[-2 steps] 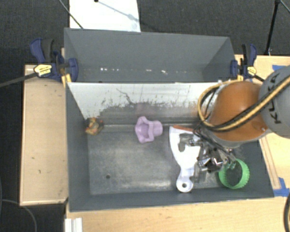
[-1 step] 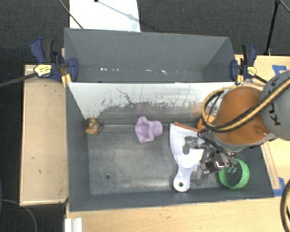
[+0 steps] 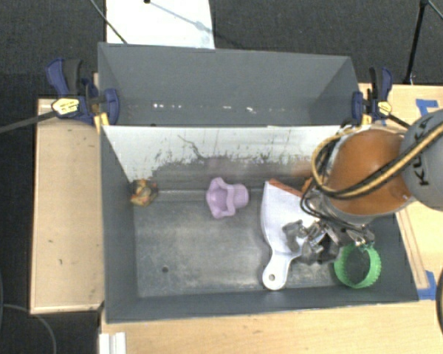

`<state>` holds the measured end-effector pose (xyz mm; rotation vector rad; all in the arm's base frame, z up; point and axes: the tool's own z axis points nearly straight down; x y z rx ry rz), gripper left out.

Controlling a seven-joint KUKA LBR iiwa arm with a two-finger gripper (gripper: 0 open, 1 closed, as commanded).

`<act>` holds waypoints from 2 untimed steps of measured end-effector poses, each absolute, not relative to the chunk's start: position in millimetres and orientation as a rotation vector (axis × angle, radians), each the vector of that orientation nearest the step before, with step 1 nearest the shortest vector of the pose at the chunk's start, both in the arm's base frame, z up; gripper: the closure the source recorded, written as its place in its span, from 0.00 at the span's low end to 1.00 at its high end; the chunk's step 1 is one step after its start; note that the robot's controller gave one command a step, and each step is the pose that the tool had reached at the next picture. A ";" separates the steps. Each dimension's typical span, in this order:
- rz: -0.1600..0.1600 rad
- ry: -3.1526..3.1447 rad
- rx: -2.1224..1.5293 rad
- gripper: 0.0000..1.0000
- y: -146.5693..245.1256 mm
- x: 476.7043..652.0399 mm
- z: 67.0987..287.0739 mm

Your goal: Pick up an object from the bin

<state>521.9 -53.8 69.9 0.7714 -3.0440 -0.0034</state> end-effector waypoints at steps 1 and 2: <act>-0.004 -3.045 0.764 1.00 -53.8 521.8 70.0; -0.004 -3.046 0.763 1.00 -53.8 521.8 70.0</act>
Offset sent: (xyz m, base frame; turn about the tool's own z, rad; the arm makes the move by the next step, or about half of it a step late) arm 0.0000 0.0000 0.0000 0.0000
